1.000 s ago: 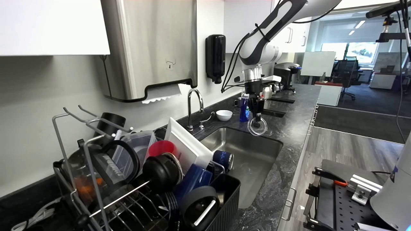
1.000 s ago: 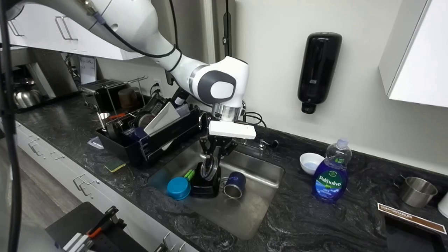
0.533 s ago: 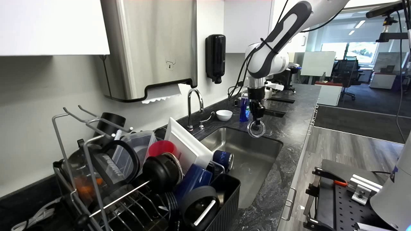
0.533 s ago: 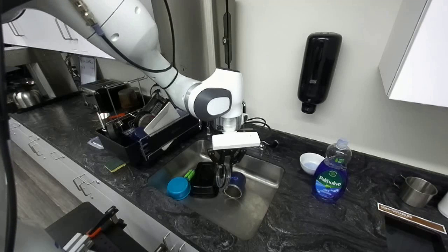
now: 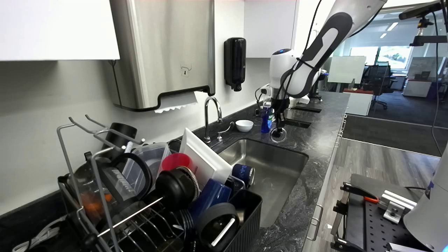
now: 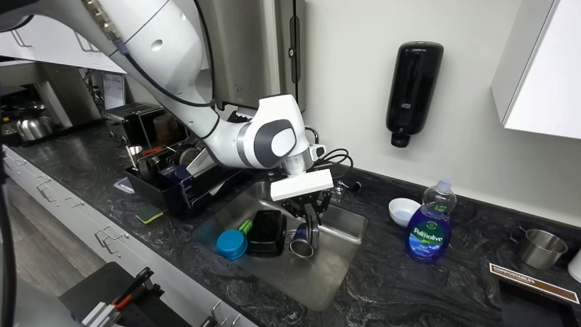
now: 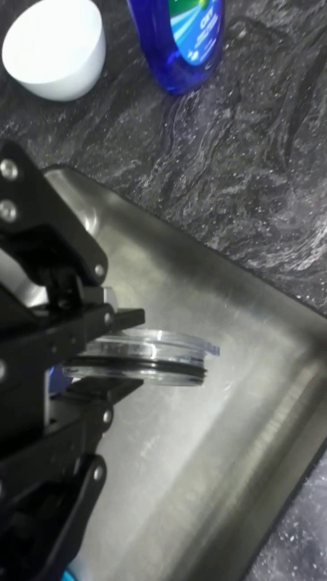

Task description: Move the lid away from the edge of the counter

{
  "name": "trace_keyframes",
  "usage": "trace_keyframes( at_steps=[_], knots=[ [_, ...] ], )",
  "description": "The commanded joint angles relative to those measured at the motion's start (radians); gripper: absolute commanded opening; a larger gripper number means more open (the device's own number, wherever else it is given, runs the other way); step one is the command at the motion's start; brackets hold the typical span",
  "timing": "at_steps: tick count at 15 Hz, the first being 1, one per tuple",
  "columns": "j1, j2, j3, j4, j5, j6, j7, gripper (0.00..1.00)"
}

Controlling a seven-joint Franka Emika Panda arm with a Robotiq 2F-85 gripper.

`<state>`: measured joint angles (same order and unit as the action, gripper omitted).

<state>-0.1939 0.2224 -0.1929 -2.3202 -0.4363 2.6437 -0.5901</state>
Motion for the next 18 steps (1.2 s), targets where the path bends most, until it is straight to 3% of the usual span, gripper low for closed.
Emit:
trace_keyframes(
  at_steps=[1,5,10,18],
  knots=[
    [0.044,0.005,-0.061,-0.003,-0.196,0.032,0.241,0.07],
    [0.067,0.001,-0.093,0.0,-0.436,0.013,0.538,0.07],
    [0.075,0.01,-0.081,0.002,-0.67,-0.03,0.853,0.07],
    [0.086,0.11,-0.056,0.035,-0.86,-0.111,1.175,0.07]
  ],
)
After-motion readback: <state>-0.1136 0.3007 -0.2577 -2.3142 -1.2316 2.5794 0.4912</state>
